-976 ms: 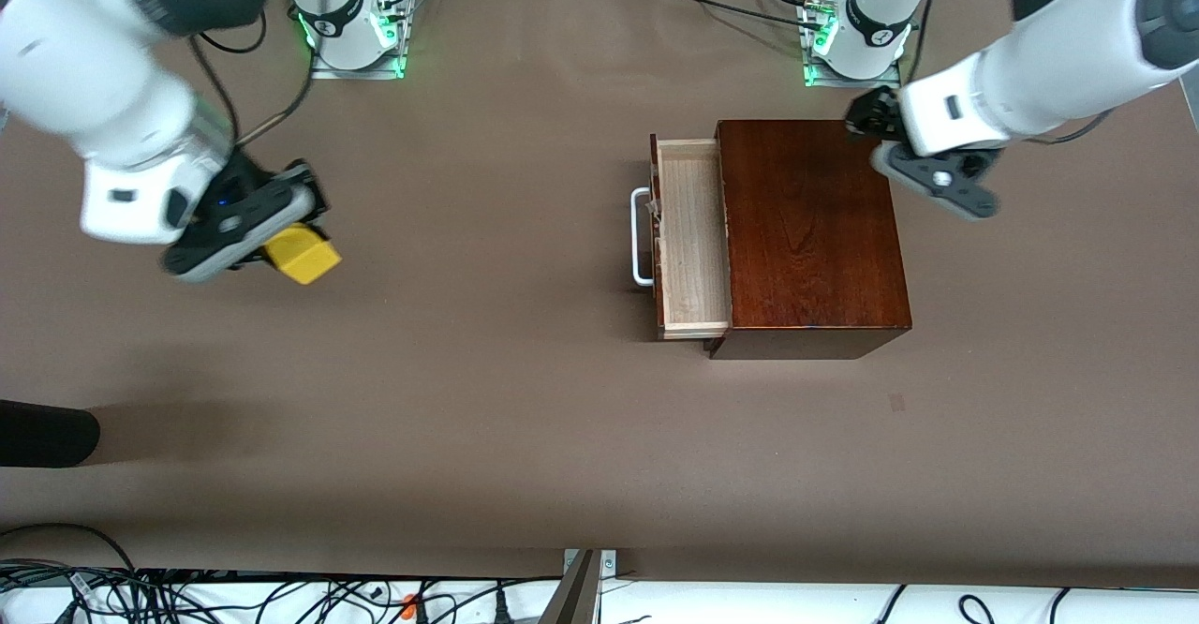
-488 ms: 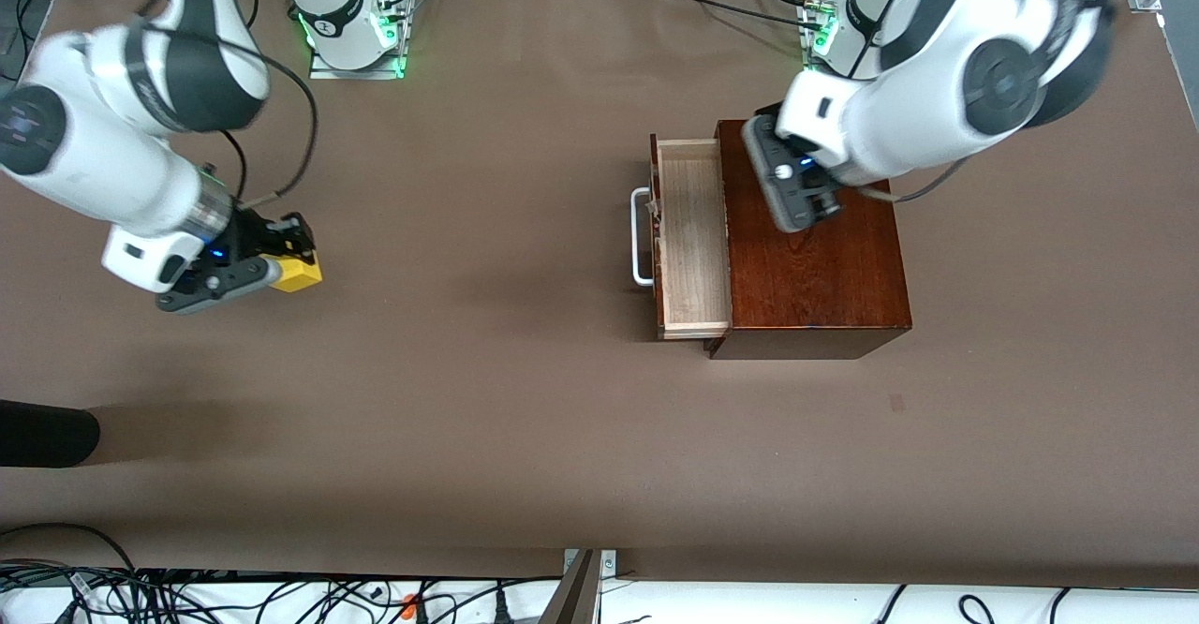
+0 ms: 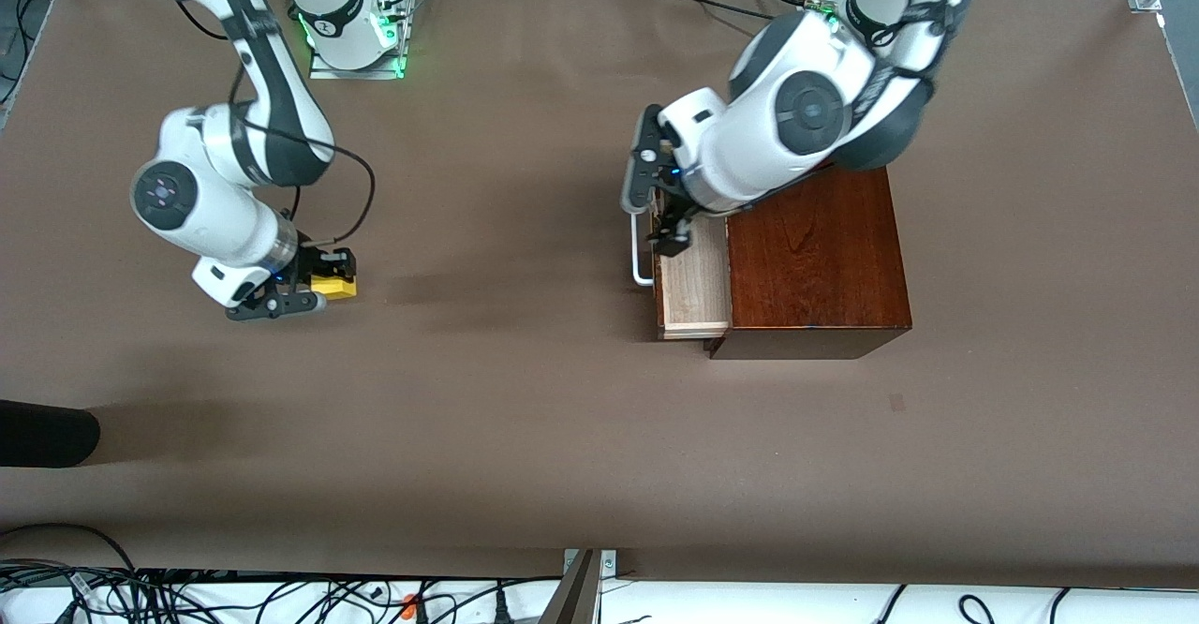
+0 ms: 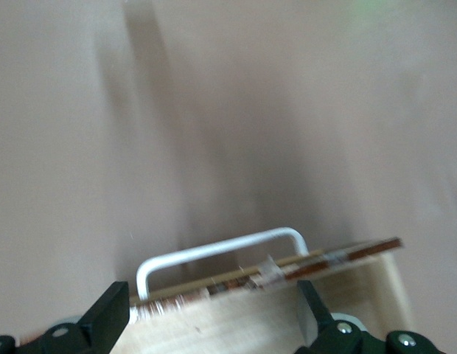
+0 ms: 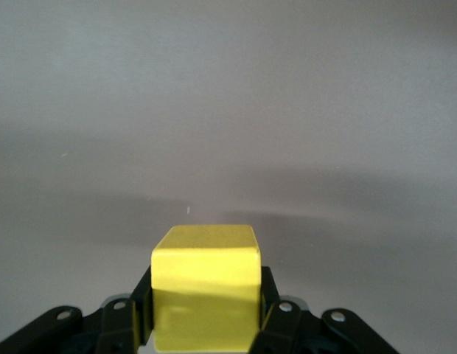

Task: Open drawer, take yellow block, close drawer
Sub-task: 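Lower the cube onto the table while the left gripper pushes the drawer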

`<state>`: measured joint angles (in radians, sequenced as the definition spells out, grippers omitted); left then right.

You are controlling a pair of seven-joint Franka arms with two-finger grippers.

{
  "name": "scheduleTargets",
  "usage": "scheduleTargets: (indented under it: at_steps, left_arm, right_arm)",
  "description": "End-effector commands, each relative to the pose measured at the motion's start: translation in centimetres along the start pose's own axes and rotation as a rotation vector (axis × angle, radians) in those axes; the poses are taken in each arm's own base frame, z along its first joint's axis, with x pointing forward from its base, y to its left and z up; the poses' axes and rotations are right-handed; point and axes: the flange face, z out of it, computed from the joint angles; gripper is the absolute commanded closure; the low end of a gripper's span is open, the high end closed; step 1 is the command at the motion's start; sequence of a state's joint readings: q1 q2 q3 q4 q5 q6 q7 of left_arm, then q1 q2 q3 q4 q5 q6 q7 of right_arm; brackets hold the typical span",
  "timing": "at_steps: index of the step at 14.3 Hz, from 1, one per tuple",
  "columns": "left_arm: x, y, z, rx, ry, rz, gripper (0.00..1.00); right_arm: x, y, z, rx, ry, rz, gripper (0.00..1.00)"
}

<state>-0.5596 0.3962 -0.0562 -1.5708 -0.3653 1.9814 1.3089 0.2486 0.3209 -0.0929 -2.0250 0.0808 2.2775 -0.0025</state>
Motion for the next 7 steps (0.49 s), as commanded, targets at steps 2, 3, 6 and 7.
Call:
scheduleTargets:
  at_steps: [2, 3, 6, 7]
  left_arm:
    - [3.7, -0.1, 5.5, 0.052, -0.060, 0.090, 0.00]
    - [4.2, 0.3, 7.0, 0.055, -0.081, 0.070, 0.00]
    - [5.9, 1.6, 11.7, 0.056, -0.146, 0.042, 0.00]
    - [5.8, 2.0, 12.9, 0.051, -0.174, 0.032, 0.00]
  right_arm:
    - [0.9, 0.4, 3.9, -0.013, 0.020, 0.049, 1.00]
    - [1.0, 0.7, 4.9, -0.016, 0.028, 0.051, 1.00]
    - [1.5, 2.3, 6.5, -0.026, 0.048, 0.033, 1.00]
    - [1.5, 3.3, 6.9, -0.037, 0.043, 0.017, 1.00]
